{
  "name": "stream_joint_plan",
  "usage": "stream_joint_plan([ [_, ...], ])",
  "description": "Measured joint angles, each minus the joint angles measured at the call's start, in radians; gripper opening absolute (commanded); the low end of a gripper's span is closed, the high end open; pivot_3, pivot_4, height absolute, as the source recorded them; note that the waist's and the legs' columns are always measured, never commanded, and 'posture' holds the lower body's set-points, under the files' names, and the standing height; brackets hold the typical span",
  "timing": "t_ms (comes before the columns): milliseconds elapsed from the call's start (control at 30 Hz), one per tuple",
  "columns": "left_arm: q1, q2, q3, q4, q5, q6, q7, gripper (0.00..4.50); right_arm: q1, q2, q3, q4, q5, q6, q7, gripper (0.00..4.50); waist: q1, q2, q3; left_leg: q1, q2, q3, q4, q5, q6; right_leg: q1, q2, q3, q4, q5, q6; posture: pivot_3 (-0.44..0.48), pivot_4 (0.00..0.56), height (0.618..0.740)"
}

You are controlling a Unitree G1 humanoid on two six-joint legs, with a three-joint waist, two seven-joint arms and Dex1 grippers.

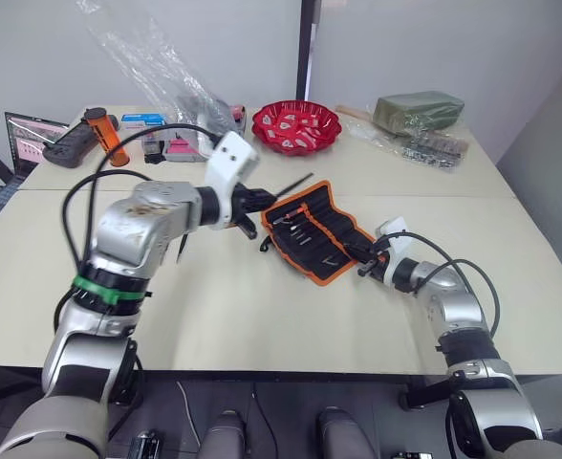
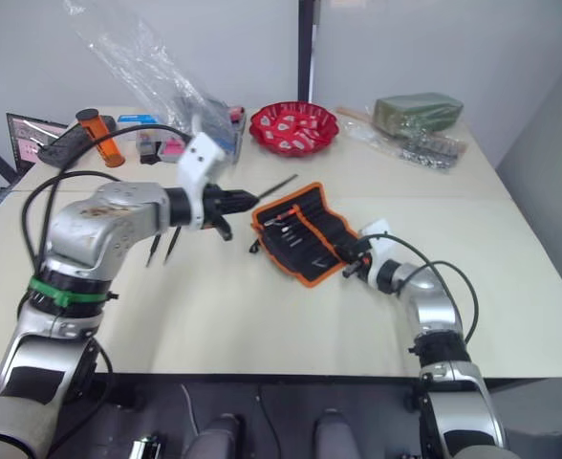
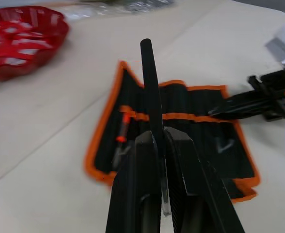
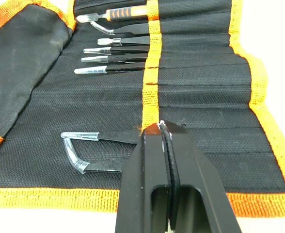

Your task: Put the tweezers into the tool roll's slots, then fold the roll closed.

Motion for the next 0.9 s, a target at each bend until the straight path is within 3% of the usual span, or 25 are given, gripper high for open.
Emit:
stream_joint_plan([
  [167, -0.095, -0.090, -0.112, 0.179, 0.050, 0.042, -0.048, 0.03, 0.004, 0.006, -0.005, -0.003, 0.000, -0.002, -0.016, 0.00, -0.005, 0.000, 0.000, 0.000, 0.000, 0.000, 0.000, 0.000, 0.000, 0.000, 0.000, 0.000, 0.000, 0.000, 0.001, 0.000, 0.150, 0.740],
  [433, -0.169, -0.144, -0.166, 0.434, 0.183, -0.029, -0.101, 0.03, 0.036, 0.015, -0.021, -0.035, 0.008, -0.002, -0.042, 0.00, -0.014, 0.000, 0.000, -0.001, 0.000, 0.000, 0.000, 0.000, 0.000, 0.000, 0.000, 0.000, 0.000, -0.001, 0.001, 0.000, 0.150, 0.740],
  [900, -0.112, -0.121, -0.208, 0.307, 0.243, 0.028, -0.203, 0.03, 0.053, 0.043, -0.019, -0.065, 0.027, 0.022, -0.066, 0.00, -0.023, 0.000, 0.000, 0.000, 0.000, 0.000, 0.000, 0.000, 0.000, 0.000, 0.000, 0.000, 0.001, -0.001, 0.001, 0.000, 0.150, 0.740],
])
